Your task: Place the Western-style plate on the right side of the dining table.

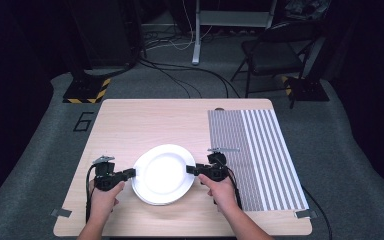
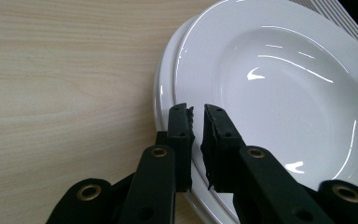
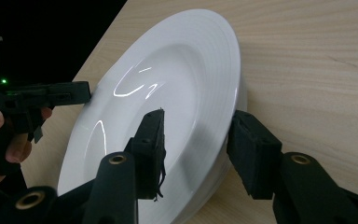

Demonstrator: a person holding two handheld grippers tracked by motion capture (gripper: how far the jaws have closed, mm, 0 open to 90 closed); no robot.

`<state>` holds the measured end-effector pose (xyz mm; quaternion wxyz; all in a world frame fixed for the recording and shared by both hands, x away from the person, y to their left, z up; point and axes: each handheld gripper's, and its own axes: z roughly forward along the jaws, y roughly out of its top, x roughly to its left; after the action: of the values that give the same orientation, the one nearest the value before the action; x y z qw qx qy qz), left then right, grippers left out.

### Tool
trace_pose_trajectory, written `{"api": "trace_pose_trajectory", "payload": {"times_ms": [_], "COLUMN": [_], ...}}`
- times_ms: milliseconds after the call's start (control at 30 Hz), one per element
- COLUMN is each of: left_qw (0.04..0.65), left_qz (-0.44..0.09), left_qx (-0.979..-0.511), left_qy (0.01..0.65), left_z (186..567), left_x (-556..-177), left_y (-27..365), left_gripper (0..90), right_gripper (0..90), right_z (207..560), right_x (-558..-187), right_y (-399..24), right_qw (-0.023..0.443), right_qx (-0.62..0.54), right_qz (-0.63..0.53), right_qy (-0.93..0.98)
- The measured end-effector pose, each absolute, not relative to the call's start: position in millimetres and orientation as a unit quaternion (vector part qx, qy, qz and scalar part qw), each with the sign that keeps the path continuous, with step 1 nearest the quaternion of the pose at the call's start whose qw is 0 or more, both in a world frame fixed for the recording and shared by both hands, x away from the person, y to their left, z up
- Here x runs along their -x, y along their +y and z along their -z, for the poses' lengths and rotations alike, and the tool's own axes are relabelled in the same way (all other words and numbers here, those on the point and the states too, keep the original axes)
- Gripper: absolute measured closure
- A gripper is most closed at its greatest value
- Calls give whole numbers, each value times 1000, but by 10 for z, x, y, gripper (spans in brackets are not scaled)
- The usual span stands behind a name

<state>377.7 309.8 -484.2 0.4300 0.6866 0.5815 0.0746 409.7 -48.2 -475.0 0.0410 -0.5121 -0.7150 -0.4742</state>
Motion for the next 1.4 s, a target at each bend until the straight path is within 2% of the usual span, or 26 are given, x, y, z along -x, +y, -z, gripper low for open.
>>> {"api": "trace_pose_trajectory", "payload": {"times_ms": [667,1133,1167,1400], "left_qw": [431,431,431,433], "left_qz": [-69,-72,-73,-72], "left_qx": [-692,-690,-689,-689], "left_qy": [576,577,577,576], "left_z": [4865,4866,4867,4868], "left_x": [-3788,-3782,-3782,-3784], "left_y": [3033,3024,3024,3022], "left_gripper": [816,811,808,790], "right_gripper": [583,615,642,679], "right_z": [4726,4772,4777,4804], "right_x": [-4131,-4086,-4088,-4130], "right_y": [-559,-430,-433,-488], "right_qw": [38,25,26,56], "right_qx": [513,499,500,505], "right_qz": [478,448,446,458], "right_qy": [-712,-742,-742,-730]}}
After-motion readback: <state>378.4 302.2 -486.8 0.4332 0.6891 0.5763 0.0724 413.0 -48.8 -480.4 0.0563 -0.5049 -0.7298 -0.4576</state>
